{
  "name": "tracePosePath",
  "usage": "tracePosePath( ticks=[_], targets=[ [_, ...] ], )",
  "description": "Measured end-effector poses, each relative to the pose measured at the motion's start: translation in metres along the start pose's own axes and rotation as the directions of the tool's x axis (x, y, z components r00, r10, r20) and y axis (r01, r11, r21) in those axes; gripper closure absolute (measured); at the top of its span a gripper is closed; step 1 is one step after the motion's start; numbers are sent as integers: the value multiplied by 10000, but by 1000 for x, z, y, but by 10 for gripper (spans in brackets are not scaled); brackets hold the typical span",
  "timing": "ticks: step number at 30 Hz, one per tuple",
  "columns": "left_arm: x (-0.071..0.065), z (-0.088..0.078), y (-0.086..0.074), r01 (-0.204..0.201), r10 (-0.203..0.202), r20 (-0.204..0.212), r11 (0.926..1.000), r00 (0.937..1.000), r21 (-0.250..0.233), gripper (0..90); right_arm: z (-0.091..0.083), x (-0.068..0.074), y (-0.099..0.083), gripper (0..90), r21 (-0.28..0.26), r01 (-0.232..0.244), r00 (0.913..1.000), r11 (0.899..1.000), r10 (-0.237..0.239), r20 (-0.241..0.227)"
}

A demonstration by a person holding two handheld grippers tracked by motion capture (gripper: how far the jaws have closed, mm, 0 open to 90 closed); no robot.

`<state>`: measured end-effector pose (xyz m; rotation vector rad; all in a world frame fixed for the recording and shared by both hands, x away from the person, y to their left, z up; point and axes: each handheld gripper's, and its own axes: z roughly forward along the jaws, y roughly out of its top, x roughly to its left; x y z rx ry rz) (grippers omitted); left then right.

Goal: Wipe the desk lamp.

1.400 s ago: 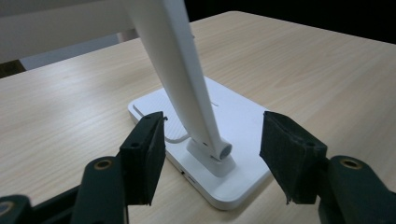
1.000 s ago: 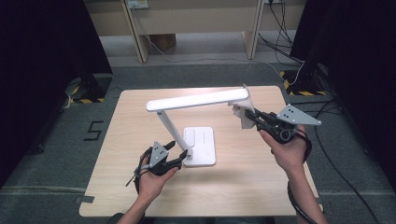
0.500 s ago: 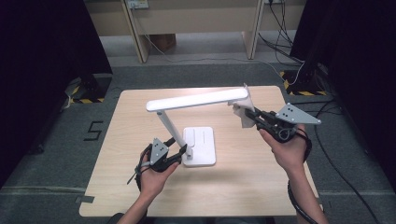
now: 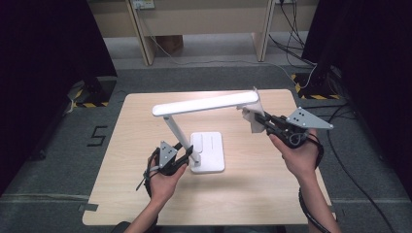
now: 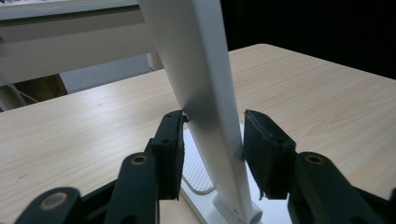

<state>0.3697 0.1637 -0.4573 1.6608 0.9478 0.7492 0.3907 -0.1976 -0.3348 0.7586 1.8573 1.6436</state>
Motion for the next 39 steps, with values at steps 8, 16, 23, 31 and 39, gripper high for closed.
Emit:
tracePosePath(
  ticks=[8, 16, 23, 31, 39],
  targets=[
    [-4, 1, 1, -22, 27, -300, 9999, 9995, 146, 616, 0, 2, 1, 827, -6, -44, 10000, 10000, 44, -28],
    [-7, 2, 2, -148, 160, -578, 9996, 9982, 226, 625, 1, 5, 5, 827, 119, 230, 9997, 9997, -231, 76],
    [-9, 2, 1, -193, 207, -713, 9996, 9972, 207, 628, 1, 6, 7, 827, 133, 205, 9997, 9997, -207, 143],
    [-11, 3, 1, -261, 278, -777, 9994, 9966, 223, 628, 5, 8, 7, 827, 131, 12, 10000, 9999, -12, 41],
    [-11, 3, 1, -298, 316, -854, 9993, 9958, 222, 628, 10, 11, 9, 827, 133, 27, 10000, 9999, -27, -57]
  ],
)
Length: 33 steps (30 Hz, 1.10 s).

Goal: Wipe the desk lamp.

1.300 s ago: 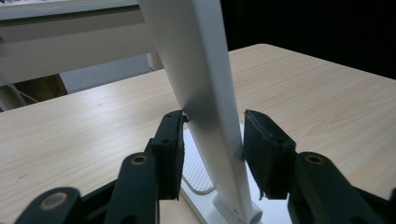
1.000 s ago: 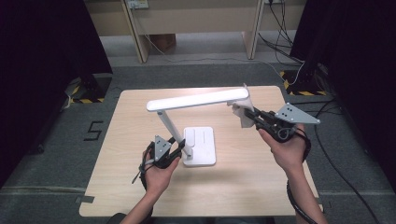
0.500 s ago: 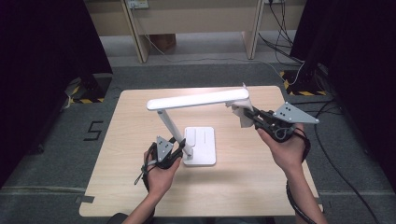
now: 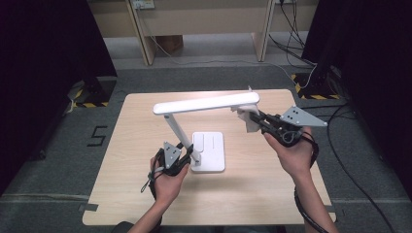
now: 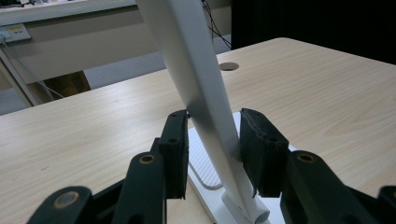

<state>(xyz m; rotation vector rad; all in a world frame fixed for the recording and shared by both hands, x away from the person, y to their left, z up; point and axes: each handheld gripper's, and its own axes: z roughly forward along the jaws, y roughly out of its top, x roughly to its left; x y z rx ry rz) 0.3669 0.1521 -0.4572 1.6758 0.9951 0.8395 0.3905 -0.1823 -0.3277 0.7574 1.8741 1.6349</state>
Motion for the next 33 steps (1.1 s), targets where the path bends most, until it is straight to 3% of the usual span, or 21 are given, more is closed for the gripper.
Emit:
tracePosePath(
  ticks=[33],
  targets=[
    [-3, 1, 0, -50, 50, -130, 10000, 9999, 0, 628, 26, 22, 3, 827, 83, 50, 9981, 10000, -45, -611]
  ],
)
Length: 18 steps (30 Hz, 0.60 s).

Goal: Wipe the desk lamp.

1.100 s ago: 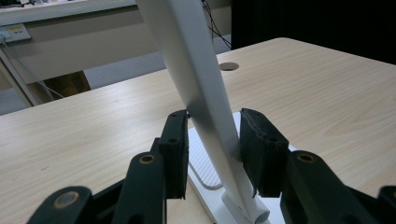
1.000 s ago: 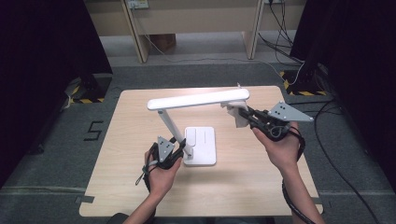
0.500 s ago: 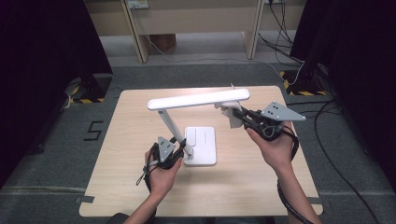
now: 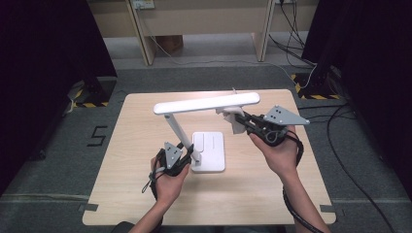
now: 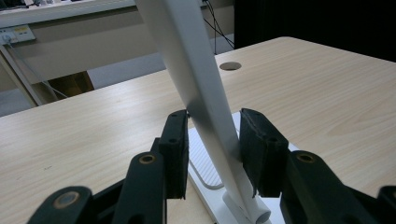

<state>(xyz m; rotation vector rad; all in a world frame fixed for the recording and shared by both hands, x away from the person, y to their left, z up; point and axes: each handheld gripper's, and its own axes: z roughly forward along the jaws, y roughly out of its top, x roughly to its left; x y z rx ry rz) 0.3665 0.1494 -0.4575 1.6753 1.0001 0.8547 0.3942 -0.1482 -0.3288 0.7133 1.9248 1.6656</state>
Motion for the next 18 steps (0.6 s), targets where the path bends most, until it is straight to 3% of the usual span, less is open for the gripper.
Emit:
tracePosePath(
  ticks=[18],
  targets=[
    [-1, 1, 0, -73, 73, -22, 10000, 10000, 13, 628, 15, 12, 3, 826, 111, -16, 9994, 9999, 20, -352]
  ],
)
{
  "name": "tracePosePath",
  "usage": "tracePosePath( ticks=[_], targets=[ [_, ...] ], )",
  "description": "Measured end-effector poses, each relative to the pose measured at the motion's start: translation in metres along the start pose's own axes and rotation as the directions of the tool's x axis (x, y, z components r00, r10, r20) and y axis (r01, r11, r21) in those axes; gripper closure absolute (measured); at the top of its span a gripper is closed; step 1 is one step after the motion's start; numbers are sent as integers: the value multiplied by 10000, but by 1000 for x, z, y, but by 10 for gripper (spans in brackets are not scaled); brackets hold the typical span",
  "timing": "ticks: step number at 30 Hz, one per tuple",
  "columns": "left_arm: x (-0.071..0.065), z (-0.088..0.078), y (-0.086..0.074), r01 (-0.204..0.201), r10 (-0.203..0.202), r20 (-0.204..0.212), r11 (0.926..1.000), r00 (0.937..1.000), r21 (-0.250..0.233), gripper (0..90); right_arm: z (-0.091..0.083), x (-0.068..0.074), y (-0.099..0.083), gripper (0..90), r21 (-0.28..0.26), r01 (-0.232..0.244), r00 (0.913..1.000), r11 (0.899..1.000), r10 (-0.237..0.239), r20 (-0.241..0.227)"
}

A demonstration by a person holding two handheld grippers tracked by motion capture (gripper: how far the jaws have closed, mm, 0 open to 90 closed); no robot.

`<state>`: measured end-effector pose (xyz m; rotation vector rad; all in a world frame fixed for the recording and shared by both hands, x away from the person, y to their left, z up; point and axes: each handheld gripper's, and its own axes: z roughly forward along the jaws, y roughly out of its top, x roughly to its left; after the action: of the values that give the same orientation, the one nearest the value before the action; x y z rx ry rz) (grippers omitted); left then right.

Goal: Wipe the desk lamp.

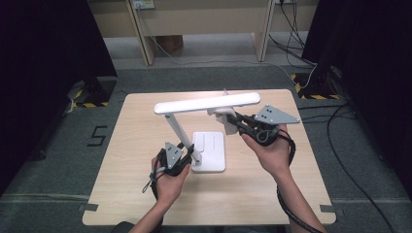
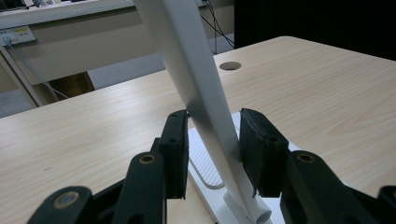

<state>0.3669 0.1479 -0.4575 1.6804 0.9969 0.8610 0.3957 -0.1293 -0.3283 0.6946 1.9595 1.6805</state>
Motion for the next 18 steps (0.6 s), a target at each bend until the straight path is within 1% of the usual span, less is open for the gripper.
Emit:
tracePosePath(
  ticks=[7, 14, 15, 17, 18],
  targets=[
    [0, 0, 0, -60, 60, -12, 10000, 10000, 33, 628, 6, 4, 1, 826, -12, 22, 9999, 10000, -22, -111],
    [-1, 1, 1, -139, 139, -2, 9999, 9999, 46, 627, 10, 8, 1, 826, 45, -94, 9997, 9999, 95, -205],
    [-1, 1, 1, -127, 127, -1, 9999, 9999, 29, 627, 11, 7, 2, 826, -15, 21, 9998, 10000, -22, -213],
    [-1, 1, 1, -135, 135, -11, 9999, 9999, 23, 627, 12, 8, 2, 826, -4, -60, 9997, 10000, 59, -218],
    [-1, 1, 1, -135, 135, -11, 9999, 9999, 27, 626, 13, 8, 2, 826, -24, 54, 9997, 10000, -54, -237]
  ],
)
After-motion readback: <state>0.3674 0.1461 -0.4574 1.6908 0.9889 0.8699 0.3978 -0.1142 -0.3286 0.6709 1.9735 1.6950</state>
